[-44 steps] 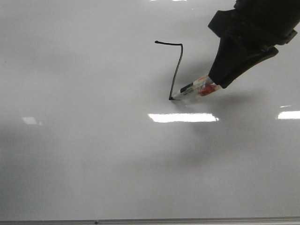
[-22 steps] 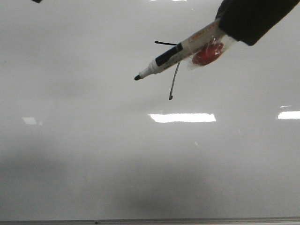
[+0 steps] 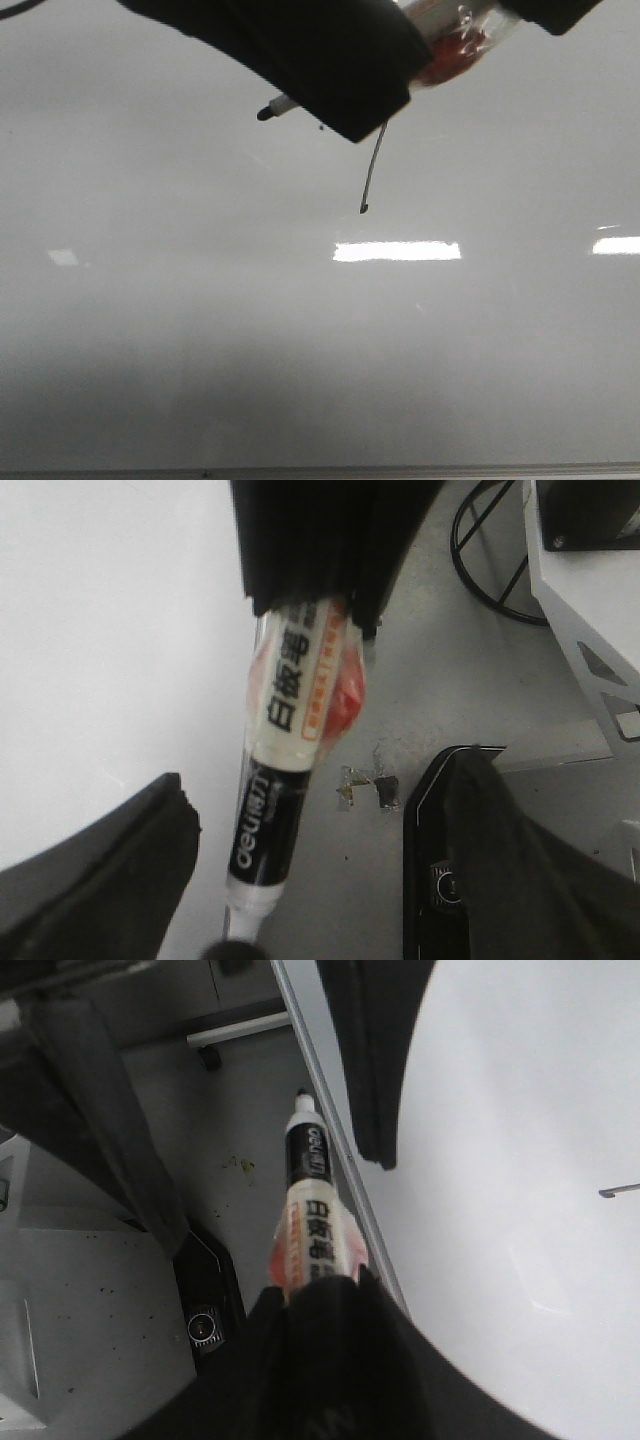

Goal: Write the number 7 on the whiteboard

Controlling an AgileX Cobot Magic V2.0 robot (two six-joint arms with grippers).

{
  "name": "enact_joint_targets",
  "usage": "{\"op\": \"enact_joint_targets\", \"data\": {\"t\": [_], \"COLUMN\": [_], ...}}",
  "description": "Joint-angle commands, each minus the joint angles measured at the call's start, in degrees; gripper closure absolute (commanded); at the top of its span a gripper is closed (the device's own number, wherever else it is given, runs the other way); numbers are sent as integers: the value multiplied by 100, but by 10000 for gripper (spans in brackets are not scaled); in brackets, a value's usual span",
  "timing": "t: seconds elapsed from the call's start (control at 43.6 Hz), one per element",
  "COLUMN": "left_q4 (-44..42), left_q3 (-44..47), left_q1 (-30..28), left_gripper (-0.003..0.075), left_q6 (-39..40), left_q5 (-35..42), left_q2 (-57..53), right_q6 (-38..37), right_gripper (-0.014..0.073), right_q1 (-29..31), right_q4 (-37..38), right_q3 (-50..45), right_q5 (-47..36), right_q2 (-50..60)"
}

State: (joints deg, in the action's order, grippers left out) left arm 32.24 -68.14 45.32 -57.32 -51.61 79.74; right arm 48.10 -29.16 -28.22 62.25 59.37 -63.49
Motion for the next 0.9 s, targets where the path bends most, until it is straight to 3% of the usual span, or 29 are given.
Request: {"op": "enact_joint_targets", "data": {"t": [0.0,0.092,0.298,0.459,0.551,0.735,0.872], "left_q4": [235,235,235,235,235,235,-126], "left_q3": [-210,-210,-210,-210,-210,-210,-254], "left_q1": [59,59,59,59,59,59,59], "left_gripper": [232,276,480,576,607,626,626], "left_q6": [-19,-29,-29,-29,-29,-18,539], "left_q5": [287,312,372,372,372,381,384], "left_q2": [-23,0,0,0,0,0,-10], "right_q6": [43,43,43,43,43,14,-354], "right_gripper": [659,659,659,634,507,119,14], "right_q1": [4,4,4,4,4,12,297], "right_q4": [-230,-230,-230,-230,-230,-224,91], "right_q3": [135,135,135,135,135,135,146], "right_q5": [-167,-167,-174,-220,-197,-267,-285], "right_q2": [123,123,123,123,123,123,294]}}
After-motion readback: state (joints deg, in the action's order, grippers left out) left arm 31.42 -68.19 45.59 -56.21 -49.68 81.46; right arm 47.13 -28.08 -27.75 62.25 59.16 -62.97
